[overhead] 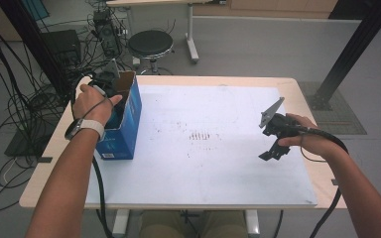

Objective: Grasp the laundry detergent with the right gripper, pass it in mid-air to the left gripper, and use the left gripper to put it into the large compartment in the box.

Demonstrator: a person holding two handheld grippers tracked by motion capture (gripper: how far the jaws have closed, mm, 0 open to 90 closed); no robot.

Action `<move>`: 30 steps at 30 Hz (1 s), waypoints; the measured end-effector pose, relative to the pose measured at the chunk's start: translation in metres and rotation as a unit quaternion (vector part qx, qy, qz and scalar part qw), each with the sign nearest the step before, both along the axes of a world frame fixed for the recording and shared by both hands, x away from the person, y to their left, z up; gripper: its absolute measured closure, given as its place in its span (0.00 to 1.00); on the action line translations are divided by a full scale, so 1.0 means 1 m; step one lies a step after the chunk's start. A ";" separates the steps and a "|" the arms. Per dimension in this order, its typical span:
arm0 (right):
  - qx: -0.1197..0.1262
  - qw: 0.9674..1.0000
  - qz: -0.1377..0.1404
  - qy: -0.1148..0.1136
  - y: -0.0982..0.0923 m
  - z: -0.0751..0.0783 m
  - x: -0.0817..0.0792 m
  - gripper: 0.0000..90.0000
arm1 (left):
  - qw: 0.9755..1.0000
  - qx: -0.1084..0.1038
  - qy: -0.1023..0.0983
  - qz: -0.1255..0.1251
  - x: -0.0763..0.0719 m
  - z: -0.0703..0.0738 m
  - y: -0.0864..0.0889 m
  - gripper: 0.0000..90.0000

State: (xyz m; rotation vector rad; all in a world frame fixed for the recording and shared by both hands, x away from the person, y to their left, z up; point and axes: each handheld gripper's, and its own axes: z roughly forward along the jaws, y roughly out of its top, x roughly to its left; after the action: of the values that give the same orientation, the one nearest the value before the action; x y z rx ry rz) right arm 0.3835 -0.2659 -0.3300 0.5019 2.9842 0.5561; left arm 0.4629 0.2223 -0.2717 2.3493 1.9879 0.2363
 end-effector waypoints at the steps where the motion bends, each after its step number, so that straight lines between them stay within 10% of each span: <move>1: -0.001 1.000 0.001 0.000 0.000 0.000 0.000 0.07 | 1.000 0.000 0.000 0.000 0.000 0.000 0.000 0.42; 30: 0.000 1.000 -0.004 -0.001 -0.002 0.000 -0.002 0.06 | 1.000 -0.005 0.003 0.002 0.001 -0.001 0.003 0.41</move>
State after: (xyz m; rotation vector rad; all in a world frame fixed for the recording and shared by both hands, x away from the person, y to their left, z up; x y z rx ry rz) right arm 0.3820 -0.2676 -0.3301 0.5115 2.9786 0.5557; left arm 0.4639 0.2255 -0.2726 2.3429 1.9936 0.2188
